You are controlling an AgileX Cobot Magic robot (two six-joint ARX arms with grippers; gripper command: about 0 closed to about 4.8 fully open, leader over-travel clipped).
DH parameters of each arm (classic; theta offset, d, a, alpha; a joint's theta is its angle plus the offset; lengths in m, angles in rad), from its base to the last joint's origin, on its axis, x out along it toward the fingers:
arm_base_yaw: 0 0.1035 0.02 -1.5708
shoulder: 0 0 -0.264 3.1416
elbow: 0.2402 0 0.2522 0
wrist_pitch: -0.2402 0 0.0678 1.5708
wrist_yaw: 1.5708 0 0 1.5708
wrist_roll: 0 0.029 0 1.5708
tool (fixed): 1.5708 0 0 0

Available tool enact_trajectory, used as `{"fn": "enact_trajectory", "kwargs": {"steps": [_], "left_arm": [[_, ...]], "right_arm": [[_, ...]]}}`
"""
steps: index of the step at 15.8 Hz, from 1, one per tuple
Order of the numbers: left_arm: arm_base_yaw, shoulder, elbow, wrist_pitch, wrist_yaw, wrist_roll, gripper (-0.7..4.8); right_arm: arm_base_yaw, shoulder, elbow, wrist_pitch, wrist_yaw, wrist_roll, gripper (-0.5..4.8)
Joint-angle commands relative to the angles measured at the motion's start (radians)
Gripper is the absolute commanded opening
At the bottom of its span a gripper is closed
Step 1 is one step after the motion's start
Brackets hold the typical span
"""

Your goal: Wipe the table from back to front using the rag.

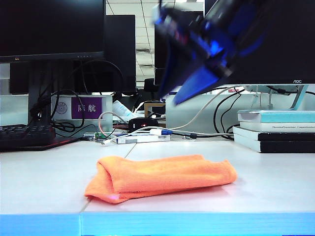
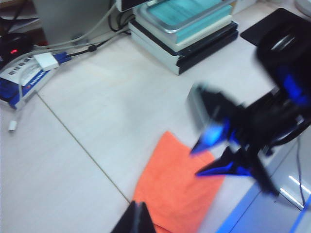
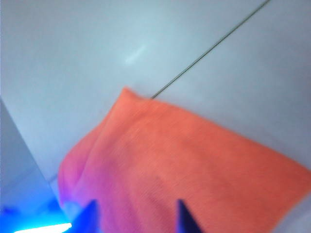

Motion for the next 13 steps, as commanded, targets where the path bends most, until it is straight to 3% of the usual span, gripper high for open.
{"fn": "enact_trajectory", "kwargs": {"steps": [1,2,7,11,12,13], "left_arm": [[0.0,0.003,0.003,0.018,0.008,0.006,-0.06],[0.0,0.003,0.003,0.017,0.011,0.006,-0.06],[0.0,0.003,0.003,0.017,0.011,0.006,-0.06],[0.0,0.003,0.003,0.017,0.011,0.006,-0.06],[0.0,0.004,0.003,0.017,0.011,0.006,-0.06],[0.0,0.004,0.003,0.016,0.011,0.006,-0.06]], "right_arm": [[0.032,0.071,0.004,-0.01,-0.005,-0.057,2.75],[0.032,0.124,0.004,-0.009,0.0,-0.056,3.07],[0.033,0.257,0.004,0.061,0.151,-0.057,3.07],[0.039,0.312,0.003,0.062,0.168,-0.057,3.05],[0.045,0.317,0.003,0.06,0.2,-0.057,2.66],[0.06,0.317,0.003,0.051,0.228,-0.057,0.93]]}}
